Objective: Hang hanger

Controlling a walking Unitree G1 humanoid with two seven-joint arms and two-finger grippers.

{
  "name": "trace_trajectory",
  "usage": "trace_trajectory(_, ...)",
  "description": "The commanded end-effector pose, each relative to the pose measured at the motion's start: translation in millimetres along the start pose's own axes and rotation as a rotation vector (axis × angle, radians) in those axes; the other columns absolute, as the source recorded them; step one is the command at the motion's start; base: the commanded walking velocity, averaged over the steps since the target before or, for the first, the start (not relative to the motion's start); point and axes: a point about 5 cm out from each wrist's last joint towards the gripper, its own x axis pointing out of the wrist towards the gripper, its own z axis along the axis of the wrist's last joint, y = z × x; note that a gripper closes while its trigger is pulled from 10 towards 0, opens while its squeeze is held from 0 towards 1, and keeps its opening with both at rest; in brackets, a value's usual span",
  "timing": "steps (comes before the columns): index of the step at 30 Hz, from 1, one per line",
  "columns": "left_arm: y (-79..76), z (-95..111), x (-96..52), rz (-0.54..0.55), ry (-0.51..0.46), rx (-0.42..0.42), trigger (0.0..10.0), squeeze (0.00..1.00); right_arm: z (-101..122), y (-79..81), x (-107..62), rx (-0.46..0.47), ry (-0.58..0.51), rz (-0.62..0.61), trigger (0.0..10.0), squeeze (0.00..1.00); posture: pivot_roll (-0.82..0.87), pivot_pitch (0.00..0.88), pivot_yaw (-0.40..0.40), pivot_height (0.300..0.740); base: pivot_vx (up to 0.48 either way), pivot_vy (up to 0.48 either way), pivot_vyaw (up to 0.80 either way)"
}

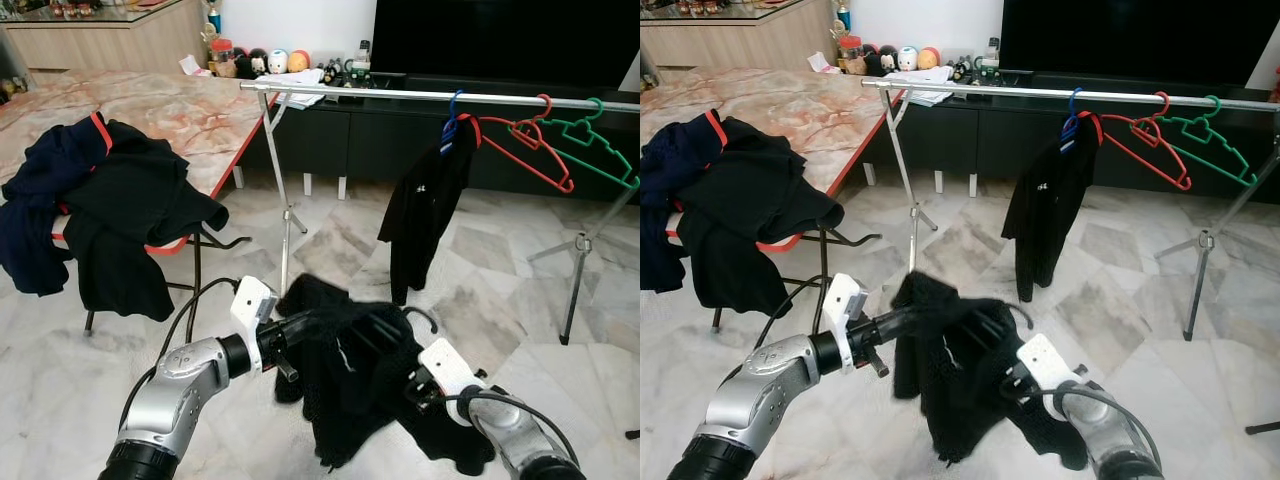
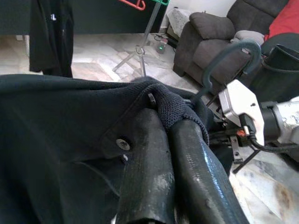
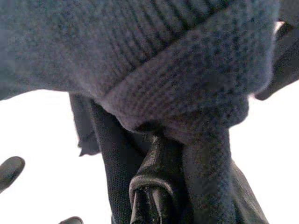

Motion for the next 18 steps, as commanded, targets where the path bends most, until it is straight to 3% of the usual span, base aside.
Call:
trace_trajectory(1,-4.7,5.2,1.2,-0.028,-0.006,0.026,0.0,0.0,0.5,2.3,0.9,-0.043,0.016,0.022,0.0,0.0,0.03,0.071,0.0,0.74,0.0,0.0,0.0)
trace_trajectory(10,-20.2,9.5,4.4,-0.128,-0.006,0.017,0.1,0.0,3.7,-5.1,2.9,-0.046,0.038,-0.099,0.0,0.0,0.03,0.068,0.003,0.74,0.0,0.0,0.0)
trace_trajectory(11,-22.5,9.7,5.2,-0.14,-0.006,0.016,0.4,0.04,3.9,-5.5,3.2,-0.049,0.043,-0.11,0.0,0.0,0.03,0.067,0.002,0.74,0.0,0.0,0.0)
trace_trajectory(12,-28.9,10.2,6.7,-0.18,-0.009,0.014,1.2,0.31,3.7,-5.4,3.8,-0.046,0.052,-0.126,0.0,0.0,0.03,0.066,0.002,0.74,0.0,0.0,0.0)
trace_trajectory(13,-30.5,10.3,6.9,-0.19,-0.009,0.013,1.2,0.31,3.6,-5.4,3.9,-0.045,0.055,-0.13,0.0,0.0,0.03,0.066,0.002,0.74,0.0,0.0,0.0)
trace_trajectory(14,-33.6,10.2,7.5,-0.206,-0.007,0.012,2.9,0.39,3.9,-5.3,4.4,-0.03,0.055,-0.142,0.0,0.0,0.04,0.065,0.001,0.74,0.0,0.0,0.0)
trace_trajectory(15,-33.6,10.2,7.5,-0.206,-0.007,0.012,2.9,0.39,3.9,-5.3,4.4,-0.03,0.055,-0.142,0.0,0.0,0.04,0.065,0.001,0.74,0.0,0.0,0.0)
trace_trajectory(16,-38.3,9.9,8.4,-0.23,-0.002,0.009,2.9,0.47,6.1,-5.6,5.4,0.018,0.043,-0.164,0.0,0.0,0.04,0.063,0.002,0.74,0.0,0.0,0.0)
trace_trajectory(18,-41.1,9.1,8.8,-0.242,0.006,0.01,3.1,0.46,9.3,-6.3,6.2,0.063,0.024,-0.178,0.0,0.0,0.04,0.063,0.002,0.74,0.0,0.0,0.0)
